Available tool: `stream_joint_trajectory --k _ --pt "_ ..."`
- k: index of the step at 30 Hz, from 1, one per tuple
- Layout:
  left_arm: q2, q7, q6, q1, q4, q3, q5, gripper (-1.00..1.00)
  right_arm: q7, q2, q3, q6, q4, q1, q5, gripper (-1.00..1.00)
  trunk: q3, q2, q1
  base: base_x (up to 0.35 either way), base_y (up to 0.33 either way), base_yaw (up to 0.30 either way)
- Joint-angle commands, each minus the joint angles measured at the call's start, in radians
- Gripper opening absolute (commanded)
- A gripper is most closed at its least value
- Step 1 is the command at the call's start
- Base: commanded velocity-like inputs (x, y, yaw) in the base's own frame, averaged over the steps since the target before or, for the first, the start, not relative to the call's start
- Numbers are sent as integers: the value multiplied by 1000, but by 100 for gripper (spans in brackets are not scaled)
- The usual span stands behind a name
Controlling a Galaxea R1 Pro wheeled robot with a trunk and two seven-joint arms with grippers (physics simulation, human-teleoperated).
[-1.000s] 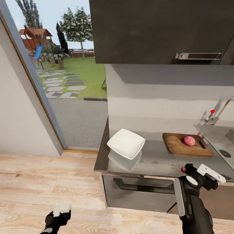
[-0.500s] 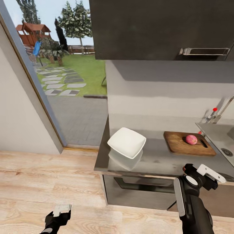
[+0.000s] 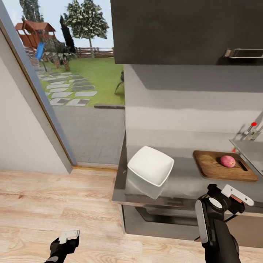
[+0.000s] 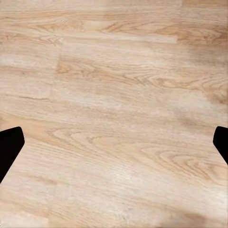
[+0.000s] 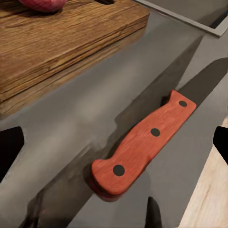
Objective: In the kitchen, take the Vidalia onion out of the sink, dice it on the chopping board with the paring knife, put the diced onion into the bowl on the countertop, then place both the paring knife and the chopping board into the sink.
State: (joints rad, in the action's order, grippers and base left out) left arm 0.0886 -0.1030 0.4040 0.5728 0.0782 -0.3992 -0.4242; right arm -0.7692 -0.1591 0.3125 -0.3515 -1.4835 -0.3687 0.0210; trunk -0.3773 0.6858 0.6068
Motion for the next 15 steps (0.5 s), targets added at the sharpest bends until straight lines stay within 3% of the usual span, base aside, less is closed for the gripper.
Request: stream_joint_trajectory --k 1,15 --pt "0 -1 5 1 3 -9 -5 100 -3 0 0 -6 -1 -1 2 100 -2 1 0 43 38 0" --pt "2 -1 -8 1 3 -9 -5 100 -3 0 2 -6 -2 -1 4 100 -5 1 0 9 8 0"
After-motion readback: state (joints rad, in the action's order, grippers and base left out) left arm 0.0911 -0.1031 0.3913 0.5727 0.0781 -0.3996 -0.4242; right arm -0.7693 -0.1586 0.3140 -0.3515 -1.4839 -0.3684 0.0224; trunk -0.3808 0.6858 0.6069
